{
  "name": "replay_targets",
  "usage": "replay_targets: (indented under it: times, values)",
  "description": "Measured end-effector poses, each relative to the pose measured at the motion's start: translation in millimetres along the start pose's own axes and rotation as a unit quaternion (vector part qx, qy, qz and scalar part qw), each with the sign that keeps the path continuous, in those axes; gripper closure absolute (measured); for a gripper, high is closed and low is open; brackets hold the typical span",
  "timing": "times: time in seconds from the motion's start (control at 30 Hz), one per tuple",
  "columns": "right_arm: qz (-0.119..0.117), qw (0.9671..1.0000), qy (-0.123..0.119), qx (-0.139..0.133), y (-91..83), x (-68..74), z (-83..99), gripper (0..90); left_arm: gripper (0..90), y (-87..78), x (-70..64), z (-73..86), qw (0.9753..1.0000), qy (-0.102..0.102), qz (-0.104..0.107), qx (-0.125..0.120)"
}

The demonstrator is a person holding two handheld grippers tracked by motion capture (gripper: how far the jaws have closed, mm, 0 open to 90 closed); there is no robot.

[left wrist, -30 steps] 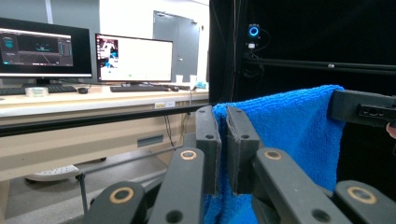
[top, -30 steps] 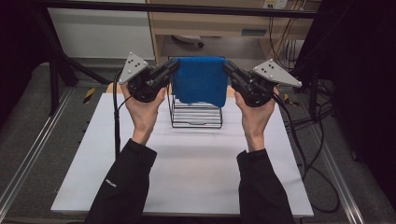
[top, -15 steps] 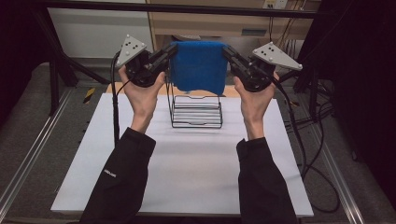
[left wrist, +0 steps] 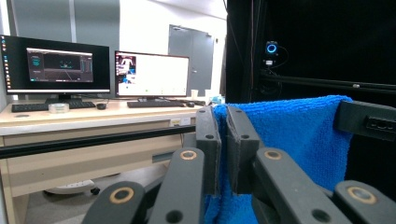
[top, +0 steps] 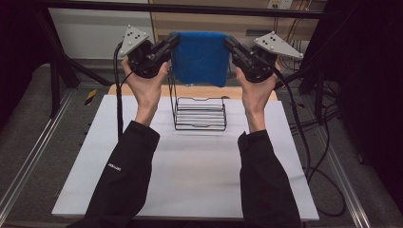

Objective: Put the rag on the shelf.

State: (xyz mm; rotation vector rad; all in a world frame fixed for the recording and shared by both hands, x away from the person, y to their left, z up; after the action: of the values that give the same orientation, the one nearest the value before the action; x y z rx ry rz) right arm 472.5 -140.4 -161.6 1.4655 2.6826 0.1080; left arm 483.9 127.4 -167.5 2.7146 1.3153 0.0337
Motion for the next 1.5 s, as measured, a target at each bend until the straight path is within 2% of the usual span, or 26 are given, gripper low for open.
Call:
replay_targets:
  times: [0.07,0.4,0.63,0.83,1.27,1.5]
  values:
    - [0.001,1.0,-0.003,0.0,2.0,-0.9,-1.3,86.2,84.6,2.4,1.4,-0.6,1.0,-0.004,0.002,-0.003]
    - [0.011,0.9999,-0.007,0.0,15.8,-11.0,-7.0,86.1,84.6,16.9,6.9,-5.1,1.0,0.002,-0.006,-0.006]
    - [0.012,0.9999,0.002,0.004,30.5,-17.1,-3.0,86.1,84.5,25.9,15.8,-4.2,0.9999,0.004,-0.016,-0.002]
    - [0.011,0.9999,-0.004,0.008,40.0,-22.6,0.6,86.1,84.5,31.1,21.5,-2.0,0.9999,0.005,-0.015,0.0]
    - [0.002,0.9996,-0.001,0.029,41.0,-30.8,18.9,86.1,84.5,33.5,24.7,21.1,0.9995,0.02,-0.005,0.024]
    - [-0.006,0.999,-0.001,0.044,34.3,-30.2,32.4,86.0,84.5,26.7,25.1,35.4,0.9986,0.03,0.011,0.042]
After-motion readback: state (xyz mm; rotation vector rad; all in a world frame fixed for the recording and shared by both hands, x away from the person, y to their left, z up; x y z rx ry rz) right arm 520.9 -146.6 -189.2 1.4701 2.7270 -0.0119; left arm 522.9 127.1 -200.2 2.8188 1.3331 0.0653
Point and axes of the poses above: each handheld gripper's, and its own axes: y roughly forward along the jaws, z roughly out of its underside, x roughly to its left, the point moved 1 cm from there along y, roughly forward along the jaws, and after that the axes turned 2 degrees about z, right-handed, at the moved point
